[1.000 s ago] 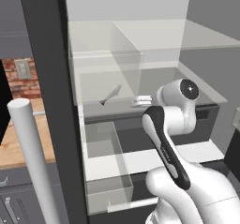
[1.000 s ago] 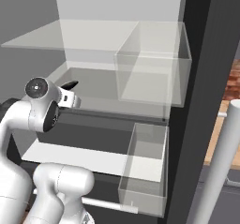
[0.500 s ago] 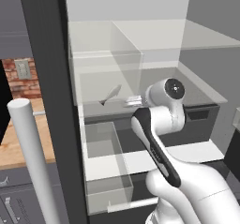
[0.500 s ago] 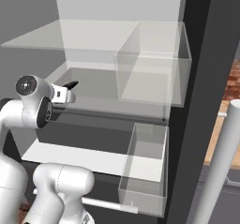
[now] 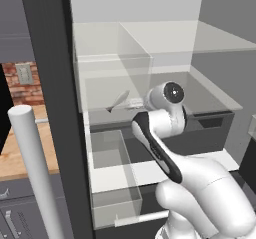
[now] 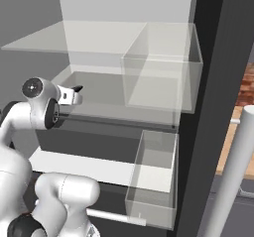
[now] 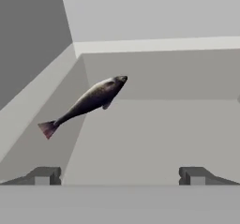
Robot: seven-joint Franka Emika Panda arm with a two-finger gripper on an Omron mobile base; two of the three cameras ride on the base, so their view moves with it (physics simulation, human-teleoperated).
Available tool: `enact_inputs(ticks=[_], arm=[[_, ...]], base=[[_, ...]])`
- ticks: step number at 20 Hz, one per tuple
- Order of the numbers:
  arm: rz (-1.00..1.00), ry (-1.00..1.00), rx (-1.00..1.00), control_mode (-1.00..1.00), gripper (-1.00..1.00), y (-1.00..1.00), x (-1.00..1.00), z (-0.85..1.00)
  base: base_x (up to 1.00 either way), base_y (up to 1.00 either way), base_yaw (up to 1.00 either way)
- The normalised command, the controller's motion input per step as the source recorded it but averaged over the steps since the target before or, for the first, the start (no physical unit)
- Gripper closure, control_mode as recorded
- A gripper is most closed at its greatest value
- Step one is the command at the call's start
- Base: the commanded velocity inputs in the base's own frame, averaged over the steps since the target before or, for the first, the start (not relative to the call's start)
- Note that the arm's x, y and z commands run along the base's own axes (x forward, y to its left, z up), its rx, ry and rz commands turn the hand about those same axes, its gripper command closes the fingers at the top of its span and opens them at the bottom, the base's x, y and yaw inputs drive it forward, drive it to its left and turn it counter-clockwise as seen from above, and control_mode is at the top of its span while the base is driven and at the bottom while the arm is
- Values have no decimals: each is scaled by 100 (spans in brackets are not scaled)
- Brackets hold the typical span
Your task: Gather the tomato and garlic from the fridge and place them on a tray on the dining counter. Then gather the fish and chicken drumstick from the fridge and place them on the other tray.
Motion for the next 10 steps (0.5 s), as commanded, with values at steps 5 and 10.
enact_inputs(ticks=[5,10], arm=[[-2,0,0,-100,-100,26,36,0],[0,0,0,-100,-100,16,44,0]], base=[[0,0,0],[0,0,0]])
